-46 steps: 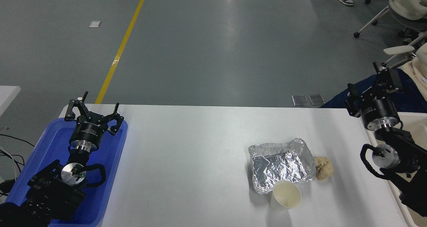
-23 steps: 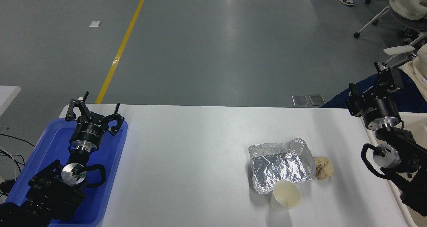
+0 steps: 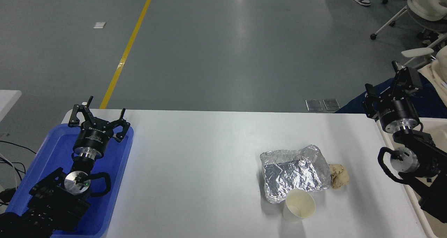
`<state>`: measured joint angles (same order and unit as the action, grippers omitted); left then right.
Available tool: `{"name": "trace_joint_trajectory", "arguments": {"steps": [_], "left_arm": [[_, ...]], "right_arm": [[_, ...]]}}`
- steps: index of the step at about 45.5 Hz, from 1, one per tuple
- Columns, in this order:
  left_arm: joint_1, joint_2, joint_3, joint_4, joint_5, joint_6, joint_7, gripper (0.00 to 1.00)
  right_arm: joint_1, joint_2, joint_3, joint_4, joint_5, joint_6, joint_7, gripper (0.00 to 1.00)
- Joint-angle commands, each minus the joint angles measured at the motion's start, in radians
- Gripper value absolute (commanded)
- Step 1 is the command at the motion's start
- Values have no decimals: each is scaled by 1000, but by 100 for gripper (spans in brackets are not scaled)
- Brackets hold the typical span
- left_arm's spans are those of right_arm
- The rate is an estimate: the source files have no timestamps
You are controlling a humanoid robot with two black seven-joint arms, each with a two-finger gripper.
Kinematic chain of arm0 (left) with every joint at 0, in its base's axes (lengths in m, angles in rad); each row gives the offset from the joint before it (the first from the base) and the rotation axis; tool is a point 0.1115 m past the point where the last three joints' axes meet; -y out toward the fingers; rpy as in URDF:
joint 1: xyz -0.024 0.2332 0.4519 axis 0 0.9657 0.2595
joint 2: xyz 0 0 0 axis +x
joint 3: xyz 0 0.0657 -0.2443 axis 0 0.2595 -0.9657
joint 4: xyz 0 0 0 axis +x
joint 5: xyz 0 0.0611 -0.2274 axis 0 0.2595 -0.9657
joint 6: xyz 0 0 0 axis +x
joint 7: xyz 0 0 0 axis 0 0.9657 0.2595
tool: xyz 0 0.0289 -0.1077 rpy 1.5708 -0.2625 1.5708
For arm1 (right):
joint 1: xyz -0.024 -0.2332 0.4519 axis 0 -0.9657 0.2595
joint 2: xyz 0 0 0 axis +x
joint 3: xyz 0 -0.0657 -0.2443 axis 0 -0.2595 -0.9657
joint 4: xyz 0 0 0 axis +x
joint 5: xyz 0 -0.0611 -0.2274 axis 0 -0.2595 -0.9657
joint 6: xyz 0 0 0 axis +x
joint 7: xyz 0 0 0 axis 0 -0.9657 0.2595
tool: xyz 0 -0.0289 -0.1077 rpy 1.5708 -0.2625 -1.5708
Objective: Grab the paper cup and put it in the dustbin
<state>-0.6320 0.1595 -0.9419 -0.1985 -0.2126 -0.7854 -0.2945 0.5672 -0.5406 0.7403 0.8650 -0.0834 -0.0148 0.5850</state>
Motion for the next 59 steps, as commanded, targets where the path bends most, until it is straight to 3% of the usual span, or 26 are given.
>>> {"name": "trace_joint_trajectory", "arguments": {"steps": [1,12,31,41,49,52,59], "left_arm": [[0,0,0,1,-1,0,0,100],[0,0,0,1,-1,0,0,100],[0,0,0,1,1,0,0,100],[0,0,2,-1,1,0,0,100],[0,0,0,-1,1,0,0,100],[0,0,2,-1,1,0,0,100],[0,0,0,-1,1,0,0,100]], "right_arm": [[-1,-28,-9,0,-1,7,-2,100],[-10,-42,-82,20,-2,7,-2,100],[437,-277,-982,161,4,18,1,100],[862,-205,-1669,164,2,22,1,100],[1042,-145,-1961,192,-2,68,6,100],[1117,-133,-2059,212,-4,145,7,100],[1287,16,-2247,271,4,459,-4,100]]}}
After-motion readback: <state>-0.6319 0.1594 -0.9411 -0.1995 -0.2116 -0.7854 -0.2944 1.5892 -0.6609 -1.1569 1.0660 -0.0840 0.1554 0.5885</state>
